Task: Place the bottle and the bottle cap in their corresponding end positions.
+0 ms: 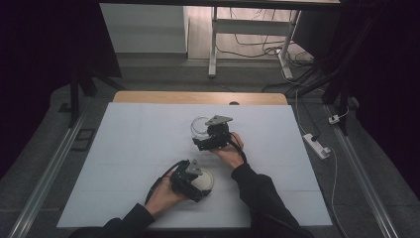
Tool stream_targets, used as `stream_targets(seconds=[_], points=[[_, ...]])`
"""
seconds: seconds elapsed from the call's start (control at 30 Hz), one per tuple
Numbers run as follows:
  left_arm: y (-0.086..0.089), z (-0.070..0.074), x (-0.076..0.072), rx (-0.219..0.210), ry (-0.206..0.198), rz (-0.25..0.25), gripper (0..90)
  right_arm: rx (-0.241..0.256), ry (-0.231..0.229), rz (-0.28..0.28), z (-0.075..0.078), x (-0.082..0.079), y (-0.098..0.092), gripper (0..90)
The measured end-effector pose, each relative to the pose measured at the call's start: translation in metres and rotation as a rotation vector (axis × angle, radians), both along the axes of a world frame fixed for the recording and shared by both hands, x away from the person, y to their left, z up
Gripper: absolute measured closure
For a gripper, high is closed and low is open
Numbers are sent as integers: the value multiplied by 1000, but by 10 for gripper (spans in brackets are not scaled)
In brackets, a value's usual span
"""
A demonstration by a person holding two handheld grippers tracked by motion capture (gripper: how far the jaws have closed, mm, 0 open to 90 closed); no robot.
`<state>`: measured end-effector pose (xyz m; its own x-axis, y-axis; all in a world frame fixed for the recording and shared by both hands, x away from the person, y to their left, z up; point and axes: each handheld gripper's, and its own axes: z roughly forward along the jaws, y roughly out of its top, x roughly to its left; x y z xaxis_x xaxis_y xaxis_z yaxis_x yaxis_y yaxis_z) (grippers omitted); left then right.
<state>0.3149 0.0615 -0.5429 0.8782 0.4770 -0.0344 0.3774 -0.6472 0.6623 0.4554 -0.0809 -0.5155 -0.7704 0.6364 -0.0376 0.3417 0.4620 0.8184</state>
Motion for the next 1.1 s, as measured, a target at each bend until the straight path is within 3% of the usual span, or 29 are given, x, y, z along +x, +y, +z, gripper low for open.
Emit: stream_targets(seconds=[0.4,0.73,1.1], points=[[0,0,0,10,-6,4,34,1,12,-10,0,0,1,56],[4,1,-1,-18,-1,3,0,5,49,5,1,2,1,3],[15,10,-3,-116,42,27,0,-6,60,-2,5,-3,-2,0]])
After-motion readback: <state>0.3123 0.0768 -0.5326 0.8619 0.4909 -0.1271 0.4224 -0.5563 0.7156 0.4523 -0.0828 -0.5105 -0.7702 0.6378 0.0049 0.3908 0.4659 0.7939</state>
